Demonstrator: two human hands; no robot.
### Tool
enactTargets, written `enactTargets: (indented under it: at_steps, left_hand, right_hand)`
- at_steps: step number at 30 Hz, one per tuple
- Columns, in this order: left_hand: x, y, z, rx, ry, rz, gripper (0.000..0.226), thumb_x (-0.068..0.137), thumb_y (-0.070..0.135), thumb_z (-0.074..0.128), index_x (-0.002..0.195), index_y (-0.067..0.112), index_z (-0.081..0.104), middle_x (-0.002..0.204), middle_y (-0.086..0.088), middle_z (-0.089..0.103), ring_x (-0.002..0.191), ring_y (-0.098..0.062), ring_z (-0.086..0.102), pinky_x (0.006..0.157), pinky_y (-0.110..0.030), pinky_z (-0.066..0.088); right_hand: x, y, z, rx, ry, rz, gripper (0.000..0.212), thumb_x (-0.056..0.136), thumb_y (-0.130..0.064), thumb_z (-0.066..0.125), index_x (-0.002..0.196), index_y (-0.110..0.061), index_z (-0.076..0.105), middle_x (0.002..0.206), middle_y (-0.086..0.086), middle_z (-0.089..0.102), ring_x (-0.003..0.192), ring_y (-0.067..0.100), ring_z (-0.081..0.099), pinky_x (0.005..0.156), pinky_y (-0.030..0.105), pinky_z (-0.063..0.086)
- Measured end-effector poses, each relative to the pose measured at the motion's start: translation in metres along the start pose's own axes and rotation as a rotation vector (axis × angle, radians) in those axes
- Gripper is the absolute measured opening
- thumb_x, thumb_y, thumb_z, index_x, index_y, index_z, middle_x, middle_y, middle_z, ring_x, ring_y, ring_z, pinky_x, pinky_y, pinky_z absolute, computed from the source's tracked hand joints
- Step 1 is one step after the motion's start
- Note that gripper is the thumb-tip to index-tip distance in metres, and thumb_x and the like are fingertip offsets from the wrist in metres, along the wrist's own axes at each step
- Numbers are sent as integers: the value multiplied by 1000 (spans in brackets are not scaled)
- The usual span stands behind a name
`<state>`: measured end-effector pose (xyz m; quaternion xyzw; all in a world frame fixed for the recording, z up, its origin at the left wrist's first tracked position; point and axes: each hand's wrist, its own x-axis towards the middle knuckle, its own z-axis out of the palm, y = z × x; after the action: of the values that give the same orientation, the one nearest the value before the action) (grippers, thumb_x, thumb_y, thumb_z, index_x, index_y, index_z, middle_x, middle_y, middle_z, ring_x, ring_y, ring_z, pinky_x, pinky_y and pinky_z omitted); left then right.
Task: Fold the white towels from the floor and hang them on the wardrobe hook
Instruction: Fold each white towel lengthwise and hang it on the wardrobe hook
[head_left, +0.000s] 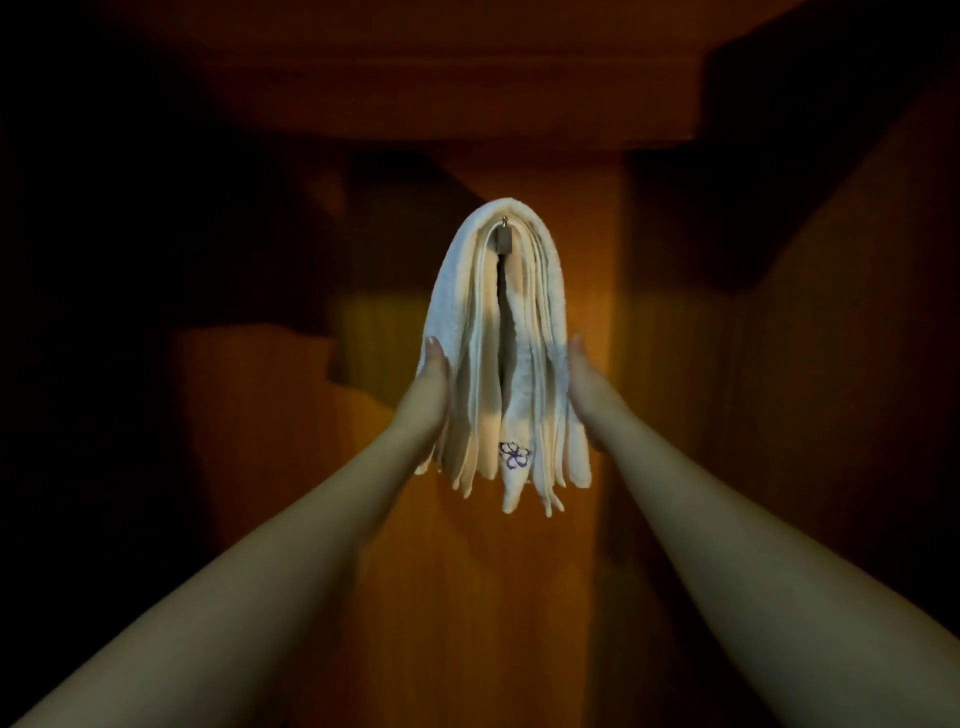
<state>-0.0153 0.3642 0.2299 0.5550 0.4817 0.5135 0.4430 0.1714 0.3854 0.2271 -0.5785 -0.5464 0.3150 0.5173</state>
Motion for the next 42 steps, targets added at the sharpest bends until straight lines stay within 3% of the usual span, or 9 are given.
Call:
enactTargets:
  at_steps: [3, 8, 11, 16, 20, 22, 26, 30, 42]
  left_hand:
    - [-17, -9, 10, -75, -35, -48, 80, 101, 68, 13, 150, 11, 40, 146, -20, 50, 136, -38, 47, 111, -52, 39]
    - [-37, -31, 11, -43, -45, -14, 73, 104, 62, 16, 144, 11, 49, 138, -18, 58, 130, -33, 55, 100, -38, 50]
    - [-47, -52, 7, -12, -41, -41, 60, 107, 54, 27, 141, 11, 53, 136, -14, 60, 128, -30, 56, 81, -26, 51]
    - [-83, -104, 4, 404, -59, -44, 47, 107, 34, 43, 145, 8, 49, 142, -20, 55, 127, -36, 55, 99, -37, 46]
    - [-143, -143, 8, 664, -238, -2, 51, 104, 30, 47, 151, 10, 42, 134, -19, 63, 115, -37, 64, 90, -38, 51]
    - [-179, -164, 13, 745, -370, 5, 50, 105, 29, 46, 152, 14, 40, 118, -13, 68, 89, -27, 68, 70, -31, 50]
    - [-246, -207, 36, 831, -594, 22, 51, 106, 36, 46, 154, 24, 37, 96, 7, 63, 72, -3, 58, 59, -19, 42]
    - [-305, -258, 74, 939, -822, 45, 52, 106, 39, 46, 154, 22, 36, 153, -6, 46, 137, -24, 46, 99, -30, 39]
    - [-455, -363, 272, 1111, -1223, 149, 58, 101, 45, 53, 150, 18, 43, 154, -5, 43, 136, -26, 48, 104, -40, 43]
  right_hand:
    - [-7, 19, 11, 42, -154, 2, 85, 96, -74, 10, 148, -19, 48, 144, 16, 55, 135, 35, 51, 115, 51, 37]
    - [-39, 40, 0, -58, -258, 22, 71, 95, -75, 9, 110, -32, 64, 119, 5, 63, 109, 17, 62, 92, 32, 47]
    - [-71, 55, -14, -232, -302, 64, 79, 97, -73, 11, 137, -24, 59, 151, 9, 49, 143, 28, 40, 119, 46, 28]
    - [-150, 79, -36, -516, -307, 134, 60, 106, -58, 20, 151, -26, 46, 159, 3, 41, 148, 24, 35, 121, 43, 22]
    - [-228, 129, -43, -709, -248, 237, 63, 105, -58, 36, 156, -22, 36, 164, 5, 33, 150, 28, 29, 120, 45, 23]
    - [-270, 161, -47, -731, -227, 286, 65, 103, -59, 41, 156, -21, 37, 163, 6, 34, 149, 28, 31, 119, 46, 26]
    - [-355, 221, -60, -735, -194, 398, 68, 100, -59, 48, 155, -21, 38, 161, 5, 37, 147, 26, 36, 117, 41, 31]
    - [-439, 277, -80, -780, -184, 474, 68, 95, -59, 56, 151, -23, 44, 156, 3, 45, 141, 23, 44, 116, 39, 36]
    - [-653, 430, -213, -791, -85, 678, 80, 90, -54, 65, 156, -21, 35, 159, 3, 38, 144, 24, 38, 113, 38, 35]
